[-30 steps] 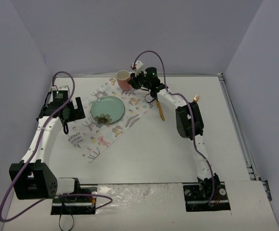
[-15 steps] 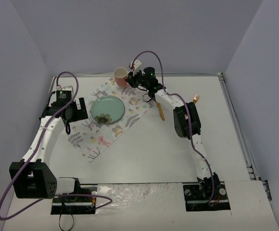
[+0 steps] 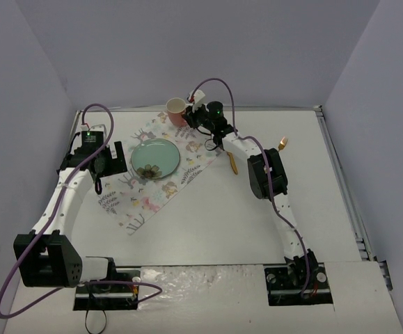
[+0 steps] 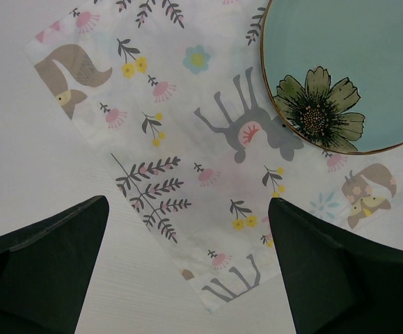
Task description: Set the dinner table for one person
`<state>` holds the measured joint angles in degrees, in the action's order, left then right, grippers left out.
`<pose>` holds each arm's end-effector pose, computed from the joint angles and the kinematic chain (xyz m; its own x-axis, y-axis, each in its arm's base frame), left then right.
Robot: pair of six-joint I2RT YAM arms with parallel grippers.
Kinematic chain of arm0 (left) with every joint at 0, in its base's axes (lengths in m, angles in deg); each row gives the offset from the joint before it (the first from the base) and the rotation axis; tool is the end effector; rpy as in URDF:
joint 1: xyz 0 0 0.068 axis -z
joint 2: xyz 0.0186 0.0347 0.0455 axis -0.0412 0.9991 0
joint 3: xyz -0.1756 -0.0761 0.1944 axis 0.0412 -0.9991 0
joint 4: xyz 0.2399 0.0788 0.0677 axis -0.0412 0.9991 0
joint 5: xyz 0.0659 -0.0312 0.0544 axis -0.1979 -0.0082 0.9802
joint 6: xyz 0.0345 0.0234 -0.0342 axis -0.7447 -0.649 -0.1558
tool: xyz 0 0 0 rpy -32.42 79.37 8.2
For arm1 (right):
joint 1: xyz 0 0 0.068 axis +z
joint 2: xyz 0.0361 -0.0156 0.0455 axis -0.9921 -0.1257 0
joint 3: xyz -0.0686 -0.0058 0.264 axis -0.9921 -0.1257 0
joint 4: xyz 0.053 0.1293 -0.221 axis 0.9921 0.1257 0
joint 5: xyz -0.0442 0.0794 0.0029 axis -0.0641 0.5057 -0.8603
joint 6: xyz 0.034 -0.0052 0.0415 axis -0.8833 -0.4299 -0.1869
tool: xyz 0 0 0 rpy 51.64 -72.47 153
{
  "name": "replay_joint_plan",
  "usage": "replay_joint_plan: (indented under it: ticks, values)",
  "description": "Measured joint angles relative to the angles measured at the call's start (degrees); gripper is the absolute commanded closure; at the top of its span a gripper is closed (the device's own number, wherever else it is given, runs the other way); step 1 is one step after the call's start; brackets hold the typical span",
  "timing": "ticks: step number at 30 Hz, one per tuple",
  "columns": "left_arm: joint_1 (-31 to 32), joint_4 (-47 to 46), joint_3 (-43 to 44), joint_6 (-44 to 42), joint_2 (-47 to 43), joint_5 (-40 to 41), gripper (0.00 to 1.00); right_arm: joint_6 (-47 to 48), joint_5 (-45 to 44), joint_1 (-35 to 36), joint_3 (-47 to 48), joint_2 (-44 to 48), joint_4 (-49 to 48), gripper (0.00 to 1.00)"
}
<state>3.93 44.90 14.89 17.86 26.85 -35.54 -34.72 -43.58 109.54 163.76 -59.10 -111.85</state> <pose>0.2770 -0.0059 0.3054 -0.6816 -0.2650 -0.6820 -0.2066 0.9639 -0.1681 0.5248 0.2815 0.2006 0.1999 -0.0415 -0.9789 -0.7619 0.6216 -0.1820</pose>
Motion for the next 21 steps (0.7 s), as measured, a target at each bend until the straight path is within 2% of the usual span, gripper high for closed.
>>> replay_joint_plan:
  ticks: [18,21]
  values:
    - [0.37,0.0,0.0,-0.02,0.0,0.15,0.03,-0.54,-1.12,0.29,0.0,-1.44,-0.75,1.0]
    - [0.54,0.0,0.0,-0.04,0.0,0.24,0.03,-0.71,-1.12,0.29,-0.04,-1.44,-0.75,0.96]
